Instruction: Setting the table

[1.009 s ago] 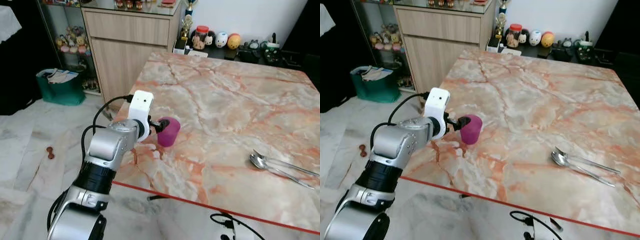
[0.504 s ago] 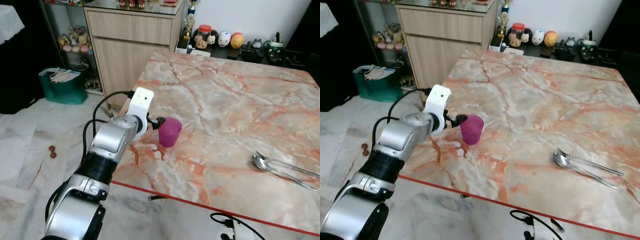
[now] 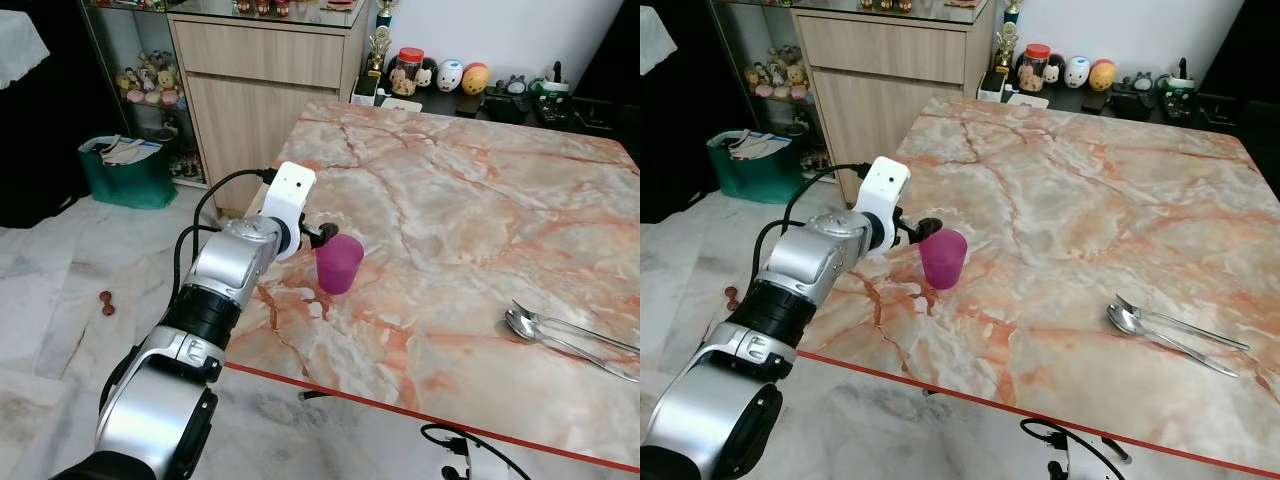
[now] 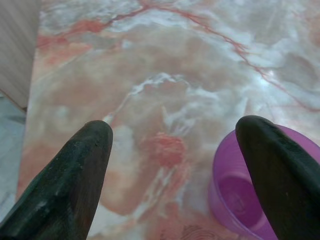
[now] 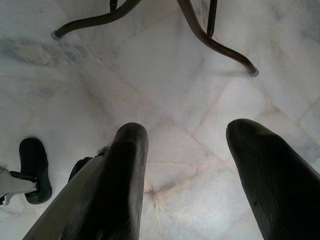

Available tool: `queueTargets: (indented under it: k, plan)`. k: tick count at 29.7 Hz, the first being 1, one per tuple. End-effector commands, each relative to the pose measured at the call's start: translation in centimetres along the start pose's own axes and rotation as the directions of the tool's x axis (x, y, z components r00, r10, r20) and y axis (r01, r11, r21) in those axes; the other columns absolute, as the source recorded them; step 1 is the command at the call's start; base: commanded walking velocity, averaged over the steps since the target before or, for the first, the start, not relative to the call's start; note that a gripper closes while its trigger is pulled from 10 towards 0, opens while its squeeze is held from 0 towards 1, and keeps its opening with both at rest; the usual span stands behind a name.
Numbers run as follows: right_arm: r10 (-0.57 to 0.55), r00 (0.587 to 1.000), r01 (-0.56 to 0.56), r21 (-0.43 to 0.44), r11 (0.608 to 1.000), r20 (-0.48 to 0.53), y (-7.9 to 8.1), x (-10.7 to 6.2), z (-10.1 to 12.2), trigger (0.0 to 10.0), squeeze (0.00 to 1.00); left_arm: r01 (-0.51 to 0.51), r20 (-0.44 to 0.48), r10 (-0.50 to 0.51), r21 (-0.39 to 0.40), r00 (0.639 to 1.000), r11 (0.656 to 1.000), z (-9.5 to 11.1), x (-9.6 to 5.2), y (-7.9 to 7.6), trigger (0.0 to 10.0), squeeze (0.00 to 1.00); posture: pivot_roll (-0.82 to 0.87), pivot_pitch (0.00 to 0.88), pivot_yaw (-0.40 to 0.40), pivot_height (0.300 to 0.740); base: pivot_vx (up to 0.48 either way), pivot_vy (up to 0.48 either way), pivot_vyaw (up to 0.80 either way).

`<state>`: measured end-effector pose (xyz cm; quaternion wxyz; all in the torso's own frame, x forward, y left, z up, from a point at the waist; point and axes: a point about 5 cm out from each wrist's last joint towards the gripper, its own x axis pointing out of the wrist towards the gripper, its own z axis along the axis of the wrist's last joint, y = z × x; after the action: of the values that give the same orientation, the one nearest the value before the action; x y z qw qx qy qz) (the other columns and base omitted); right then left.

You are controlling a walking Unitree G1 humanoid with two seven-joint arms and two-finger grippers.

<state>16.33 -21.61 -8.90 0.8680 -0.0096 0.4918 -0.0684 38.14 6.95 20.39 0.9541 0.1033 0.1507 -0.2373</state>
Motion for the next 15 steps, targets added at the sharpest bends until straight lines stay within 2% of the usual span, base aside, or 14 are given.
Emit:
queueTargets:
  k: [1, 15]
  plan:
    - [-0.008, 1.0, 0.008, 0.014, 1.0, -0.003, -0.14, -0.02, -0.07, 10.0, 0.0, 0.012, -0.001, -0.012, 0.045, 1.0, 0.999, 0.37, 0.14, -0.33, 10.0, 0.0, 0.15, 0.0, -0.041, 0.707, 0.0, 0.0, 0.0]
    - [-0.006, 1.0, 0.006, 0.009, 1.0, -0.002, -0.1, 0.0, 0.0, 10.0, 0.0, 0.084, -0.018, -0.083, 0.079, 0.996, 0.993, 0.0, 0.19, -1.11, 10.0, 0.0, 0.16, 0.0, -0.041, 0.707, 0.0, 0.0, 0.0]
